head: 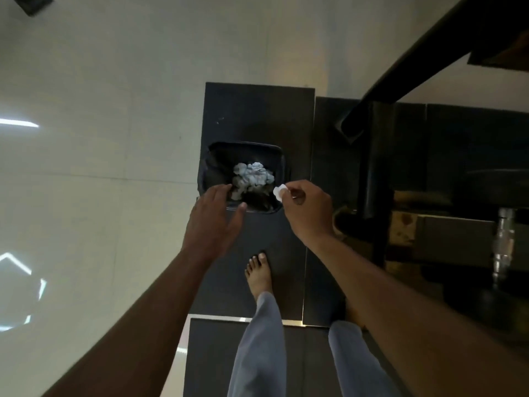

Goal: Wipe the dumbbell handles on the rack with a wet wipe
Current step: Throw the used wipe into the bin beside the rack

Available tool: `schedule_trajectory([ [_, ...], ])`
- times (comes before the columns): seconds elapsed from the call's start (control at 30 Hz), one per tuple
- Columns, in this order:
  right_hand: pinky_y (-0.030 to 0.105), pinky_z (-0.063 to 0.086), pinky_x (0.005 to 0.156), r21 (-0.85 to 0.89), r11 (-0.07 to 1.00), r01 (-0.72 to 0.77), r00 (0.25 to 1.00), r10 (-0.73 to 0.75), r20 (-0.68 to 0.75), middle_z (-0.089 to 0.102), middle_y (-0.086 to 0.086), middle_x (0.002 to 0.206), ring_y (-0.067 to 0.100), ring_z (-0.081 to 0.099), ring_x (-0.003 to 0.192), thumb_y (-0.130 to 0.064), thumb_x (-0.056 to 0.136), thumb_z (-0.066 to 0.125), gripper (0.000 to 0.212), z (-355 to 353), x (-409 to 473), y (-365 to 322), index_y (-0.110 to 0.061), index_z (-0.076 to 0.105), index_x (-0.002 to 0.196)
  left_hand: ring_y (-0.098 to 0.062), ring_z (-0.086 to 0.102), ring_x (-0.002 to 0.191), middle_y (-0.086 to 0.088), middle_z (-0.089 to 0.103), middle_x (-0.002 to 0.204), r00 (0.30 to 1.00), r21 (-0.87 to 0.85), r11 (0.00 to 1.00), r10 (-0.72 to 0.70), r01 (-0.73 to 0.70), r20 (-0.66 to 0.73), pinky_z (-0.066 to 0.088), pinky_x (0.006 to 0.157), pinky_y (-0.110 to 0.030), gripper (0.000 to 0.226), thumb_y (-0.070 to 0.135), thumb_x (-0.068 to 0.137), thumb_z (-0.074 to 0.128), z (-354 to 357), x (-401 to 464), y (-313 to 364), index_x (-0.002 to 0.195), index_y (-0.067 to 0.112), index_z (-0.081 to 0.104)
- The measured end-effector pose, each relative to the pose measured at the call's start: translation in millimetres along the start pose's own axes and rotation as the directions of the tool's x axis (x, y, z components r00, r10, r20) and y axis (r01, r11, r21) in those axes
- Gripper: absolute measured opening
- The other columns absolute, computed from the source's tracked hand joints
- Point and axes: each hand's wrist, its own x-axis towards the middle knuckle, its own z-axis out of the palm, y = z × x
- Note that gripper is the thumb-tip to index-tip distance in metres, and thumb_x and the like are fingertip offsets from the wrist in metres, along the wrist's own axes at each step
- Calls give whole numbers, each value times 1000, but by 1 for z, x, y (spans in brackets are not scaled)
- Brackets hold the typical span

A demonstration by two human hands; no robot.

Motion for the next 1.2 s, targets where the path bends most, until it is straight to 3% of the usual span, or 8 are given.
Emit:
schedule_trajectory([
  [0.1,17,54,75,6,998,-65,998,65,-17,76,-6,99,9,69,89,-23,100,72,11,22,20,-5,-20,79,108,-28,55,137,-7,57,150,1000,-2,1000,1,-1,20,47,115,-49,57,48,105,61,0,20,-9,151,15,51],
  [0.2,3,46,75,29,976,-214,971,209,121,68,-15,109,4,64,97,-25,103,68,24,38,34,-1,-20,75,125,-27,57,135,-5,59,148,999,-10,1000,12,-11,37,48,113,-49,55,48,105,61,-2,33,-14,149,17,53],
  [0.3,44,63,93,82,938,-338,919,310,243,78,-9,107,16,75,99,-30,99,70,11,50,40,7,-27,79,105,-27,58,133,-5,59,147,998,-2,1000,20,-20,51,49,111,-47,53,47,106,60,-5,40,-18,148,17,54],
  [0.37,50,64,89,84,927,-365,906,333,262,80,-5,92,16,79,84,-25,101,68,15,50,39,11,-30,76,89,-27,58,133,-6,59,148,998,1,1000,29,-29,61,49,111,-46,53,47,106,60,-6,42,-19,149,16,53],
  [0.47,45,66,84,77,938,-337,923,314,220,79,-5,87,13,77,75,-20,103,67,20,38,34,6,-31,71,87,-27,58,133,-5,58,149,996,3,999,41,-41,75,50,110,-50,56,52,106,56,-9,43,-16,150,18,52],
  [0.7,35,65,83,77,982,-170,985,168,33,74,-13,94,5,73,88,-22,100,74,8,-21,18,-9,-30,77,102,-27,59,132,-4,57,149,991,-15,994,108,-107,74,53,108,-51,58,55,104,53,-28,34,29,149,19,52],
  [0.87,28,62,82,120,985,-120,989,130,-74,71,-17,90,-1,69,87,-24,101,73,7,-87,-8,-35,-30,77,101,-25,56,136,-4,56,152,978,-43,979,203,-201,53,50,113,-49,54,48,107,58,-53,16,100,152,19,51],
  [1.2,35,64,84,288,957,-24,968,94,-232,75,-10,93,3,71,89,-25,102,71,7,-261,-36,-80,-24,77,106,-21,50,143,-2,52,156,933,0,933,360,-360,2,42,122,-51,60,53,107,55,-105,-17,276,157,21,47],
])
